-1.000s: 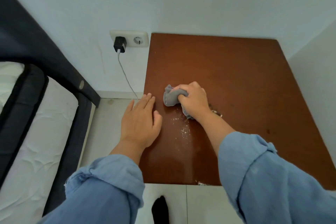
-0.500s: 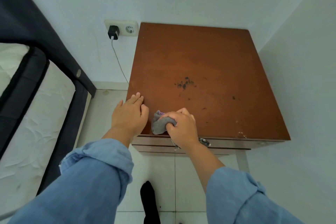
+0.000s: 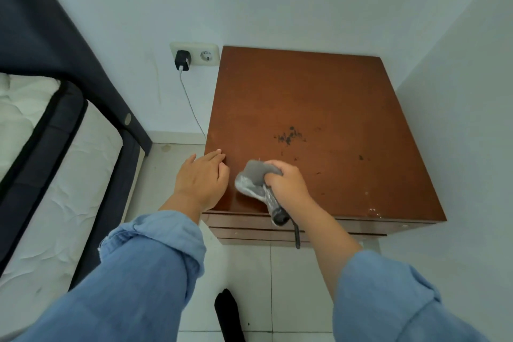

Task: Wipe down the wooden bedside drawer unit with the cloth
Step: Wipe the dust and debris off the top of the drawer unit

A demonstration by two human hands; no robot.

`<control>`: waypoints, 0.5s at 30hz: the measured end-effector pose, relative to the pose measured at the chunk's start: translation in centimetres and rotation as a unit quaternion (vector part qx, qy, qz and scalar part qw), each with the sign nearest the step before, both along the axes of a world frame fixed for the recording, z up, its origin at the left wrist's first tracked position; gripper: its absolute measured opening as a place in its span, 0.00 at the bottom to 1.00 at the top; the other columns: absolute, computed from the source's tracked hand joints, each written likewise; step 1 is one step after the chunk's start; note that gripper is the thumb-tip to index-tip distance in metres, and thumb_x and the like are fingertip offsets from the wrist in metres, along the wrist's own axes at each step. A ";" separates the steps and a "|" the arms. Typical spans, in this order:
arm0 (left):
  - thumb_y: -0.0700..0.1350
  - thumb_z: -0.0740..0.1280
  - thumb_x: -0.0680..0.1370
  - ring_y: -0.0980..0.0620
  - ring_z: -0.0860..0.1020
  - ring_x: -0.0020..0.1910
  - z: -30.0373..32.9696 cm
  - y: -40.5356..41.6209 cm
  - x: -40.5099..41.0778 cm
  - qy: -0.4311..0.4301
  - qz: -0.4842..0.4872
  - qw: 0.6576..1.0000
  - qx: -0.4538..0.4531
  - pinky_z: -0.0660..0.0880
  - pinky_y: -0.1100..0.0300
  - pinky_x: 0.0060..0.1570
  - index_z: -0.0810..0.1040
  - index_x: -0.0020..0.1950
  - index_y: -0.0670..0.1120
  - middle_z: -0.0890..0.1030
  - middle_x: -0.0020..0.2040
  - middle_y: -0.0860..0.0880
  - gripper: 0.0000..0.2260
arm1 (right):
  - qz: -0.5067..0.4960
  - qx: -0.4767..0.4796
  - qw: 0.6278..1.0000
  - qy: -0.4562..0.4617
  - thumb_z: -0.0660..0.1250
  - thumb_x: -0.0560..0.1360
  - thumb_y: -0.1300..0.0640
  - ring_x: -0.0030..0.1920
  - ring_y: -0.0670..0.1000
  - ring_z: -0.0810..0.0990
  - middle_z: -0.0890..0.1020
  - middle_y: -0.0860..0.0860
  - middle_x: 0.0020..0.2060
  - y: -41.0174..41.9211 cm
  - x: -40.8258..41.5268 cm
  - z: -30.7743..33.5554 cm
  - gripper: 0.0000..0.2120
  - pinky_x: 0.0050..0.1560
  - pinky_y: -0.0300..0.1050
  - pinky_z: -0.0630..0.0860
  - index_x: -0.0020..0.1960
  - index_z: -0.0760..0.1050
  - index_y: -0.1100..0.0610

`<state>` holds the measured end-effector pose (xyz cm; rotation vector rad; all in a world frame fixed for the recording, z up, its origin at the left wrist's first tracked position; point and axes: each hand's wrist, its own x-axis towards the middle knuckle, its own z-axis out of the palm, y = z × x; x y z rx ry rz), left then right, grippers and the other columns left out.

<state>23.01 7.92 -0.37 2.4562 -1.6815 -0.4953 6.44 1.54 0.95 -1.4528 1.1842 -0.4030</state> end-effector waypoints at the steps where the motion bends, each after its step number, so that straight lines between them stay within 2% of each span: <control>1: 0.48 0.46 0.80 0.54 0.61 0.75 0.0 0.0 0.3 -0.004 0.006 1.000 -0.012 0.50 0.54 0.75 0.65 0.75 0.46 0.63 0.76 0.50 0.24 | -0.017 0.007 1.000 -0.009 0.58 0.73 0.67 0.33 0.50 0.72 0.77 0.52 0.34 -0.9 0.8 0.5 0.13 0.33 0.42 0.67 0.46 0.79 0.54; 3: 0.49 0.48 0.81 0.54 0.60 0.75 0.0 -0.6 1.4 -0.005 0.019 0.999 -0.032 0.50 0.54 0.75 0.64 0.76 0.46 0.62 0.77 0.50 0.23 | -0.054 0.033 0.997 -0.033 0.57 0.73 0.67 0.33 0.52 0.69 0.75 0.54 0.35 -3.1 3.0 0.9 0.14 0.34 0.44 0.64 0.45 0.78 0.54; 6: 0.50 0.48 0.81 0.54 0.59 0.75 -0.4 -2.2 3.2 0.007 0.025 0.999 -0.047 0.49 0.54 0.75 0.61 0.77 0.46 0.61 0.77 0.50 0.24 | -0.107 0.055 0.990 -0.070 0.57 0.72 0.67 0.38 0.53 0.71 0.76 0.55 0.38 -6.4 6.3 0.7 0.16 0.37 0.47 0.67 0.41 0.76 0.48; 10: 0.50 0.52 0.82 0.52 0.58 0.76 -1.7 -5.6 6.4 0.046 0.042 0.997 -0.051 0.53 0.54 0.75 0.55 0.78 0.46 0.57 0.78 0.49 0.25 | -0.133 0.001 0.988 -0.078 0.58 0.71 0.66 0.38 0.53 0.73 0.78 0.52 0.37 -12.3 11.8 -0.4 0.14 0.38 0.46 0.69 0.42 0.76 0.48; 13: 0.52 0.53 0.82 0.51 0.59 0.76 -2.7 -8.5 8.7 0.136 0.078 0.987 -0.045 0.56 0.54 0.73 0.53 0.79 0.48 0.58 0.78 0.50 0.25 | -0.143 -0.059 0.986 -0.070 0.59 0.71 0.65 0.40 0.52 0.76 0.79 0.51 0.40 -17.2 15.9 -1.1 0.13 0.40 0.46 0.71 0.41 0.75 0.47; 15: 0.53 0.52 0.83 0.51 0.60 0.75 -3.5 -10.1 9.7 0.209 0.096 0.972 -0.047 0.57 0.55 0.71 0.53 0.79 0.51 0.60 0.77 0.52 0.25 | -0.145 -0.102 0.982 -0.066 0.59 0.71 0.64 0.44 0.52 0.78 0.80 0.51 0.43 -20.0 18.1 -1.2 0.13 0.44 0.46 0.74 0.47 0.77 0.50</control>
